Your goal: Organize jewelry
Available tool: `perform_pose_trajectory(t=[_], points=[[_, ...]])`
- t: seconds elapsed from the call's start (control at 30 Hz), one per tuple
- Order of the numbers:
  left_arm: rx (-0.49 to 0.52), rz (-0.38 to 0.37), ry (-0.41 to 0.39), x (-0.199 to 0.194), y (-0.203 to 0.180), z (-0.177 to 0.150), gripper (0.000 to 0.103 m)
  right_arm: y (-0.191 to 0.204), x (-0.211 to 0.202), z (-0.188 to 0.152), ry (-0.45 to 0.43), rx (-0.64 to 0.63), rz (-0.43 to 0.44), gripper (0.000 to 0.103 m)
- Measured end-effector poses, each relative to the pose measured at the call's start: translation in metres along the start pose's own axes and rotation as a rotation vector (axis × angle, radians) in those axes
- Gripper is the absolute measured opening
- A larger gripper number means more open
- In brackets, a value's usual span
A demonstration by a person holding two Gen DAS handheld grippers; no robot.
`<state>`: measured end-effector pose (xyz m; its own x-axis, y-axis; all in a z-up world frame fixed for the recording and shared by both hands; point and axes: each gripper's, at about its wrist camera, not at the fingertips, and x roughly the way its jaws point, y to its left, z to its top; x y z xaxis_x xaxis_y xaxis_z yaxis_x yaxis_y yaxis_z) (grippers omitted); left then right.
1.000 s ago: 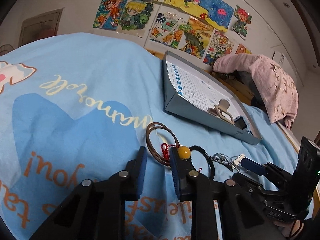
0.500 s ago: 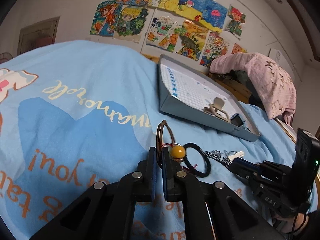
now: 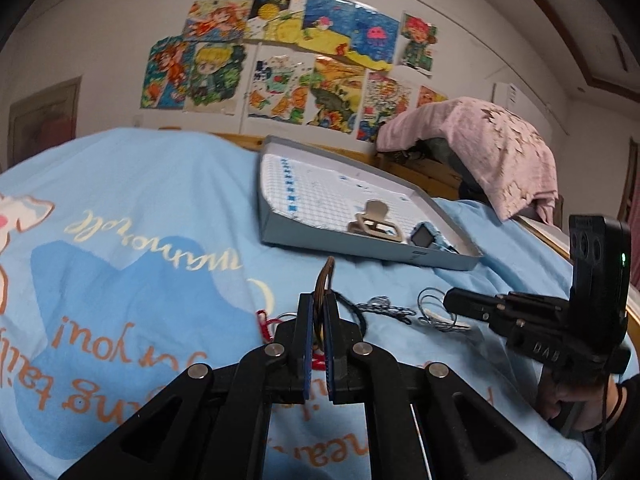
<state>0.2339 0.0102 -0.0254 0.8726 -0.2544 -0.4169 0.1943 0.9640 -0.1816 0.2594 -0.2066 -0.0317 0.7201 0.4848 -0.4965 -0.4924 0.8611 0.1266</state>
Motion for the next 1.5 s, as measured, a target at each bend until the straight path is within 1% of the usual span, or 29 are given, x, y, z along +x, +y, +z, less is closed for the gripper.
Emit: perform_pose_trajectory(t=[0.2,0.33,0.43,0.53,0.73,0.87,0.93,1.03,1.1,1.17,1.23,1.33,1.4,1.5], points=[[0.028,-0.028,-0.044,-0.01,-0.018,0.015,0.005,-0.019,-0.019,0.007,-0.053,0.09,0.021,0.002],[0.031,-0.056,-0.087,-0.021,-0.032,0.031,0.005,-0.026,-0.029,0.014,-0.096,0.105,0.023,0.002],[0.032,-0.075,-0.108,-0.028,-0.041,0.039,0.005,-0.034,-0.039,0.02,-0.133,0.146,0.048,0.002],[0.044,-0.076,-0.12,-0.031,-0.052,0.042,0.005,-0.044,-0.048,0.026,-0.16,0.173,0.071,0.002],[0.057,-0.072,-0.104,-0.031,-0.065,0.04,0.005,-0.062,-0.054,0.029,-0.187,0.243,0.105,0.002],[0.053,-0.059,-0.085,-0.03,-0.067,0.035,0.005,-0.073,-0.052,0.028,-0.189,0.266,0.099,0.002],[0.042,-0.052,-0.063,-0.026,-0.065,0.035,0.005,-0.076,-0.05,0.028,-0.188,0.267,0.09,0.002],[0.024,-0.024,-0.016,-0.016,-0.062,0.042,0.005,-0.082,-0.048,0.032,-0.194,0.267,0.081,0.002],[0.024,-0.002,0.008,-0.006,-0.058,0.052,0.005,-0.088,-0.042,0.042,-0.209,0.266,0.077,0.002],[0.017,0.025,-0.002,0.003,-0.053,0.068,0.005,-0.092,-0.035,0.055,-0.228,0.27,0.083,0.002],[-0.027,0.041,-0.015,0.018,-0.044,0.084,0.005,-0.094,-0.028,0.068,-0.249,0.259,0.079,0.002],[-0.083,0.065,-0.016,0.046,-0.032,0.099,0.005,-0.096,-0.013,0.085,-0.282,0.231,0.053,0.002],[-0.096,0.079,-0.013,0.064,-0.028,0.104,0.005,-0.099,0.0,0.092,-0.304,0.217,0.036,0.002],[-0.095,0.091,0.005,0.093,-0.021,0.101,0.005,-0.104,0.017,0.093,-0.314,0.197,0.012,0.002]])
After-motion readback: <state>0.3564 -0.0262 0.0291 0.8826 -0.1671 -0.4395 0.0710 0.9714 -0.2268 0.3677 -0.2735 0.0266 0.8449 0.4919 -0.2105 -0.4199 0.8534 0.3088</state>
